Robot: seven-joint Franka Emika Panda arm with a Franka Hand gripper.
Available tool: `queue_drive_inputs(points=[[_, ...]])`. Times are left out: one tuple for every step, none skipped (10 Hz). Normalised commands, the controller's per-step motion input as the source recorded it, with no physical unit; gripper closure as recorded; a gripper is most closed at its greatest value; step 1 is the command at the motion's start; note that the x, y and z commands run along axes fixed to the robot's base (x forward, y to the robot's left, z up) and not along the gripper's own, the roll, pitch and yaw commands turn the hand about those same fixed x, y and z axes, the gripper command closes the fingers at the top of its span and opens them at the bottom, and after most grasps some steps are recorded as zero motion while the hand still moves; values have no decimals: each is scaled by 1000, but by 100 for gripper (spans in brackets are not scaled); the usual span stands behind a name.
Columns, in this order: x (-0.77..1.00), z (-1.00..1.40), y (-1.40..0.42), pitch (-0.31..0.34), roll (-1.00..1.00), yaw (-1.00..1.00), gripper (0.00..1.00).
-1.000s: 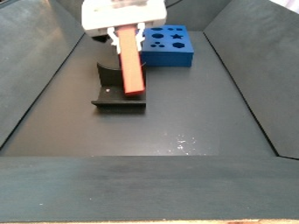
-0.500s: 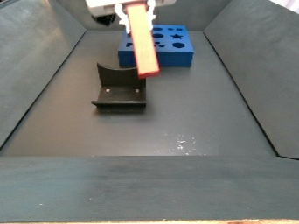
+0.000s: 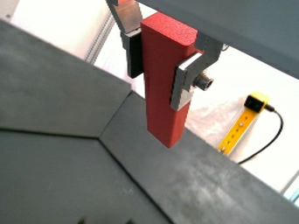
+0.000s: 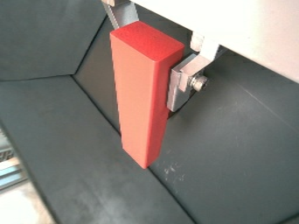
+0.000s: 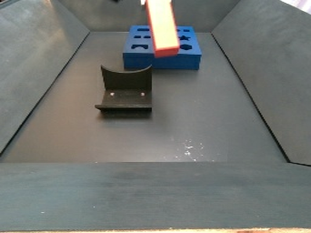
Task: Pick up the rectangle object. Move up. Place the rectangle object on the fixture. Regrasp the rectangle object. Move to above the board. Insert the rectangle object.
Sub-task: Move to above the board.
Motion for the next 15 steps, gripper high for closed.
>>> queue_drive_inputs(points=[[-196,1000,40,16,-23,-44,100],[-186,1000,32,39,-25,-37,100],[-173,1000,25,50,-30,-27,100],[-166,1000,22,58,-35,-20,100],[-150,1000,12,66,-47,-3,100],[-123,938,3,74,-50,9,100],[-76,702,-6,75,-49,24,100],[-46,528,-13,82,-46,32,100],[-12,302,-22,96,-41,42,100],[0,194,-24,106,-39,46,100],[-145,-1,-1000,-104,-1000,-81,100],[-143,7,-1000,-109,-1000,-81,100],[-156,6,-1000,-115,-1000,-89,100],[-157,1,-1000,-112,-1000,-94,100],[-167,3,-1000,-106,-1000,-108,100]])
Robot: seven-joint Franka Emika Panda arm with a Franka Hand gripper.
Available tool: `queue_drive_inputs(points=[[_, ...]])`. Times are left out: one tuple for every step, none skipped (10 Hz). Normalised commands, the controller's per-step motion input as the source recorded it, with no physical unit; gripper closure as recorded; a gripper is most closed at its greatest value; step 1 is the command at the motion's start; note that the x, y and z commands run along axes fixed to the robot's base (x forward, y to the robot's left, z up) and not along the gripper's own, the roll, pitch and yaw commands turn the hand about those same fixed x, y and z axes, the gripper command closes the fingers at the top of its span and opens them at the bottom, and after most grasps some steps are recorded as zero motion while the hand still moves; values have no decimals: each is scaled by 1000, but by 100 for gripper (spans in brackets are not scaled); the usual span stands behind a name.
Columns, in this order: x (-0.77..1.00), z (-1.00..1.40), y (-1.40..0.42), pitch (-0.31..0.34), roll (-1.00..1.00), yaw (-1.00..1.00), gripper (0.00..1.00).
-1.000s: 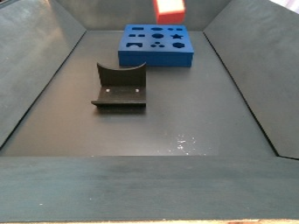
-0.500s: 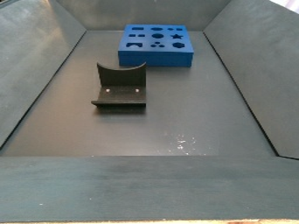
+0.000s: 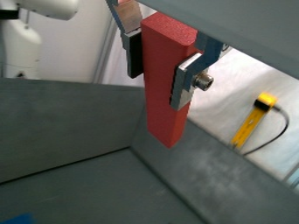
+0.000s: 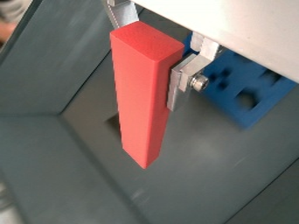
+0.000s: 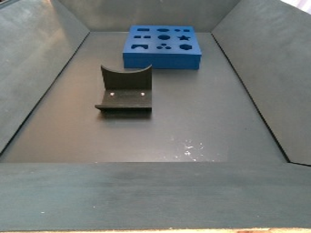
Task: Pick up the rectangle object. Move up. Place the rectangle object on the fixture. Regrasp the rectangle object. Move to above the board. Insert the rectangle object.
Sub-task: Move to above the board, then insert the rectangle object.
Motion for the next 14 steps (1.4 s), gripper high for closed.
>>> queue_drive_inputs(points=[[-168,1,-1000,-104,-1000,-113,100],[-180,4,-1000,-93,-1000,-119,100],[-191,0,-1000,-90,-1000,-125,100],[-189,1,-931,-89,-1000,-128,100],[-130,-2,-521,-85,-1000,-126,100],[-92,0,-283,-86,-1000,-126,100],[-69,-6,-78,-77,-770,-82,100],[-62,-1,-38,-67,-559,-52,100],[-39,-6,-24,-44,-326,-24,100],[-27,-3,-13,-32,-247,-23,100],[0,0,-26,0,20,0,100],[0,0,-51,0,37,0,100],[0,0,-120,20,100,0,100],[37,0,-203,11,86,0,100]])
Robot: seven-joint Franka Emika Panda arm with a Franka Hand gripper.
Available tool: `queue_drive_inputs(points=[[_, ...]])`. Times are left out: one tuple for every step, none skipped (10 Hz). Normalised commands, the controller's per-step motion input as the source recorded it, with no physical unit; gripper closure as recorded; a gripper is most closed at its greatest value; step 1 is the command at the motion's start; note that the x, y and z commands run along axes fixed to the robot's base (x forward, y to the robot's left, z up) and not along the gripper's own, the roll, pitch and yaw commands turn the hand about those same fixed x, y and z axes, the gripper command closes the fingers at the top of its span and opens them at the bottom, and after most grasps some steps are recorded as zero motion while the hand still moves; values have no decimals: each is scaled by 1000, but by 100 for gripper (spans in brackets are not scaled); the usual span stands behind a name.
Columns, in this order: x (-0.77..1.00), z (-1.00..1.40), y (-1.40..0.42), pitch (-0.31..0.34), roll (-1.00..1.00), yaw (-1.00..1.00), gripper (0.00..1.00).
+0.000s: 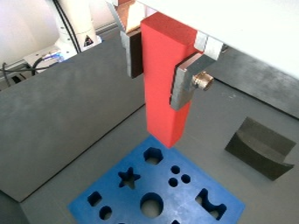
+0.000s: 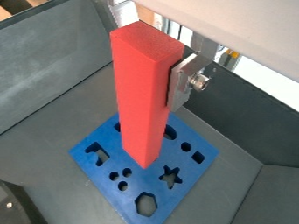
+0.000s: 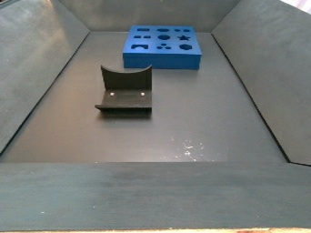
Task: Pick up the rectangle object. Move up. Place the rectangle object on the fixture. Regrasp the rectangle object. Move to above the board. Insert the rectangle object.
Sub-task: Insert the rectangle object.
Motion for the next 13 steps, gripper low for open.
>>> queue_drive_inputs(points=[[63,0,-257,0,37,0,100],[94,0,-269,0,51,0,100],[114,0,-249,0,63,0,100],[129,0,-263,0,63,0,100],[186,0,-283,0,31,0,100],[226,-29,-303,-51,20,0,100],[254,-63,-326,-117,20,0,100],[266,-111,-317,-171,0,0,100],[274,-171,-323,-220,0,0,100],[271,-211,-331,-246,9,0,100],[266,-274,-329,-260,11,0,100],[254,-297,-320,-283,3,0,100],[260,-306,-306,-280,0,0,100]])
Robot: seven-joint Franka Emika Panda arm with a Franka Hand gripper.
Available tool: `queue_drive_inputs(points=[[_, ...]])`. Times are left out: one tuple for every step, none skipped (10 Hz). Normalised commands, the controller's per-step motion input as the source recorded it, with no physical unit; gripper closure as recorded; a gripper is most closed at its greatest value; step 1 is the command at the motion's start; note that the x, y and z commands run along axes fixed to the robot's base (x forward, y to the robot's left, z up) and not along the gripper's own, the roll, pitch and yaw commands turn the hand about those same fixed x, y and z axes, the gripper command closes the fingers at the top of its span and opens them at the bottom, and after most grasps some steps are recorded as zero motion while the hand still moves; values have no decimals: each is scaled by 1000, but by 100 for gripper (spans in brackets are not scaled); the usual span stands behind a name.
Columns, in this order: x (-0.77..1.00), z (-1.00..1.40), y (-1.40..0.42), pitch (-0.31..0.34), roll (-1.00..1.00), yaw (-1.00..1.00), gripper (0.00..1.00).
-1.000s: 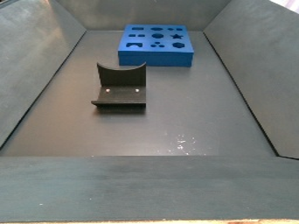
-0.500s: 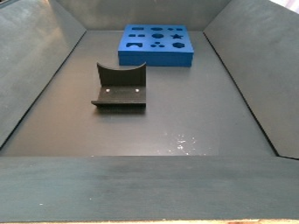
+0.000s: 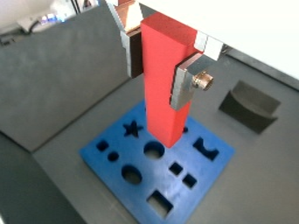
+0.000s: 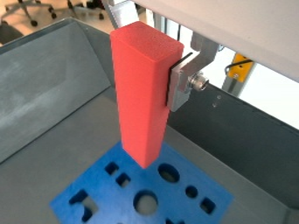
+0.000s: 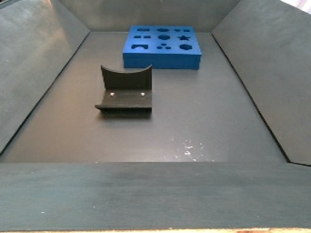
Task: Pick up the rectangle object. Move up. Place the rectangle object on the fixture. Regrasp the rectangle object. Move to above the board. Insert the rectangle object.
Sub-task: Insert the rectangle object.
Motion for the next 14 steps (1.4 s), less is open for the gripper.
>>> queue_drive_inputs(points=[[274,-309,-303,-271,0,0,100],[277,-323,-297,-257,9,9,100],[274,-326,-300,-231,29,23,100],[274,-360,-269,-123,80,71,100],[271,-377,-246,-17,120,129,100],[223,-437,-203,0,194,180,100],[149,-523,-183,143,354,234,100],[126,-517,-177,246,389,229,100],[137,-357,-143,120,94,89,100],[126,-289,-137,11,0,37,100],[137,-237,-134,0,-11,0,100],[109,-226,-117,0,-60,0,100],[83,-251,-163,0,-26,0,100],[106,-251,-151,0,-6,0,100]])
